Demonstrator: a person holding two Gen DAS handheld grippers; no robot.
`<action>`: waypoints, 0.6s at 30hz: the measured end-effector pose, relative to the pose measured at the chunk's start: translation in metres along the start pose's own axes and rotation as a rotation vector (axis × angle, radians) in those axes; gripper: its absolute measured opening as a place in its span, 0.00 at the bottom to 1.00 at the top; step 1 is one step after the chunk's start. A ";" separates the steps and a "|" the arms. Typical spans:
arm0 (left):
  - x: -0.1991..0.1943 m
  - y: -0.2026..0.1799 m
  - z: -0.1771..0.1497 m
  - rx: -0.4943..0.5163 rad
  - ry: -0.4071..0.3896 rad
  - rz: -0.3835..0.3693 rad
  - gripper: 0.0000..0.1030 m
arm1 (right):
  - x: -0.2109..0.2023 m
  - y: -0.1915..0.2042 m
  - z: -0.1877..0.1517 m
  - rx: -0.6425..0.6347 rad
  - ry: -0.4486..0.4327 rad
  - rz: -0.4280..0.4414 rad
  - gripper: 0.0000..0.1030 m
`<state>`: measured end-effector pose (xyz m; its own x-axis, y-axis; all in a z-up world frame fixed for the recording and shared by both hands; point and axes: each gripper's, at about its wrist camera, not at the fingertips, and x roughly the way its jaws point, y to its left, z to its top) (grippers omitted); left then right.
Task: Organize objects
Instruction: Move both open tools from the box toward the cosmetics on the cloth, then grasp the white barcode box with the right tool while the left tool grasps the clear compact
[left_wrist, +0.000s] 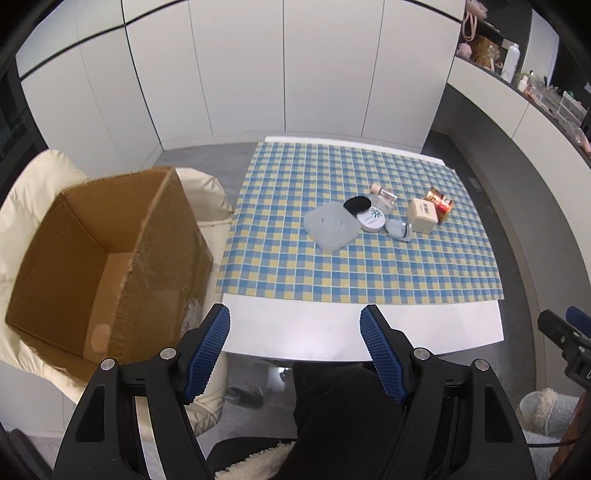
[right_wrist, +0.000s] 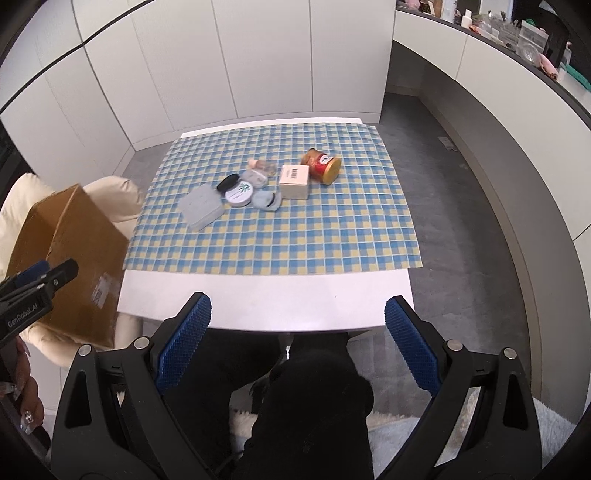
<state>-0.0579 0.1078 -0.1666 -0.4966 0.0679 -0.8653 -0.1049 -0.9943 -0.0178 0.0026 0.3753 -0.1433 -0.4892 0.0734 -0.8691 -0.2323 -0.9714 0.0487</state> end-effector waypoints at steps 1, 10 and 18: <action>0.007 -0.001 0.001 -0.004 0.010 -0.005 0.72 | 0.006 -0.003 0.002 0.007 0.002 -0.001 0.94; 0.060 -0.013 0.023 -0.012 0.020 0.002 0.72 | 0.067 -0.022 0.020 0.018 0.028 0.025 0.94; 0.129 -0.033 0.051 -0.048 0.105 -0.040 0.72 | 0.128 -0.034 0.048 0.017 0.058 0.007 0.94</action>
<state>-0.1624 0.1533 -0.2525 -0.3997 0.1016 -0.9110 -0.0801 -0.9939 -0.0757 -0.0922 0.4286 -0.2325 -0.4412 0.0533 -0.8958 -0.2440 -0.9678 0.0626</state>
